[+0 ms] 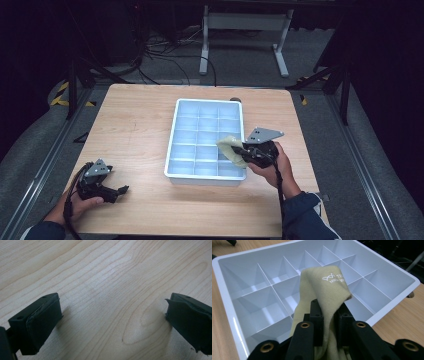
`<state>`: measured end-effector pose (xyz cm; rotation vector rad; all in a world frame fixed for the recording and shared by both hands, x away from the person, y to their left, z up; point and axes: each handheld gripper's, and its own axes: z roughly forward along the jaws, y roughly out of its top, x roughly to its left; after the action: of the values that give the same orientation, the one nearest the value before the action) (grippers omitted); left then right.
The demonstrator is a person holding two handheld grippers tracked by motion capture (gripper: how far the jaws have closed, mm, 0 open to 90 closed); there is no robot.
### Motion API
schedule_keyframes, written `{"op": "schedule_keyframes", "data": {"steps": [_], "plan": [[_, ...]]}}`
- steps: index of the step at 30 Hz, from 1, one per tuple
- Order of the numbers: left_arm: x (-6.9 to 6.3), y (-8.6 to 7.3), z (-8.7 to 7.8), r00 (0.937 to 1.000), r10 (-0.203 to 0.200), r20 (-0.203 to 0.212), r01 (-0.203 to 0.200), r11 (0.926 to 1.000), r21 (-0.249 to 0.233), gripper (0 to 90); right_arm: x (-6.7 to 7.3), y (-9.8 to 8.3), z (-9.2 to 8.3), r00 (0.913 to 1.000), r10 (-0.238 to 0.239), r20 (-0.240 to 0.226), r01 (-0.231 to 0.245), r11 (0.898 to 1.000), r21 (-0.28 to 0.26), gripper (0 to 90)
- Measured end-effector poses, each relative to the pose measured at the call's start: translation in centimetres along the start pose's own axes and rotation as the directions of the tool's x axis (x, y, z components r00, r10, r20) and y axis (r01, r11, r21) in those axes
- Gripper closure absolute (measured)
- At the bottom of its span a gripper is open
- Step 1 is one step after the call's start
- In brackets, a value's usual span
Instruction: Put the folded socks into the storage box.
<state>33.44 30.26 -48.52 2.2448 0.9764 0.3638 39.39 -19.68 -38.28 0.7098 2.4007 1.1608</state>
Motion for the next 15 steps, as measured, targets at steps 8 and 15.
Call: {"op": "schedule_keyframes", "data": {"steps": [8, 15], "plan": [[0.0, 0.0, 0.0, 1.0, 0.0, 0.0, 0.0, 1.0, 0.0, 0.4, -0.2, 0.2, 1.8, 0.9997, -0.024, -0.002, 0.024, 0.996, 0.082, 78.9], [0.0, 0.0, 0.0, 1.0, 0.0, 0.0, 0.0, 1.0, 0.0, 0.4, -0.4, 0.4, 2.8, 0.999, -0.043, -0.013, 0.045, 0.989, 0.141, 78.8]]}}
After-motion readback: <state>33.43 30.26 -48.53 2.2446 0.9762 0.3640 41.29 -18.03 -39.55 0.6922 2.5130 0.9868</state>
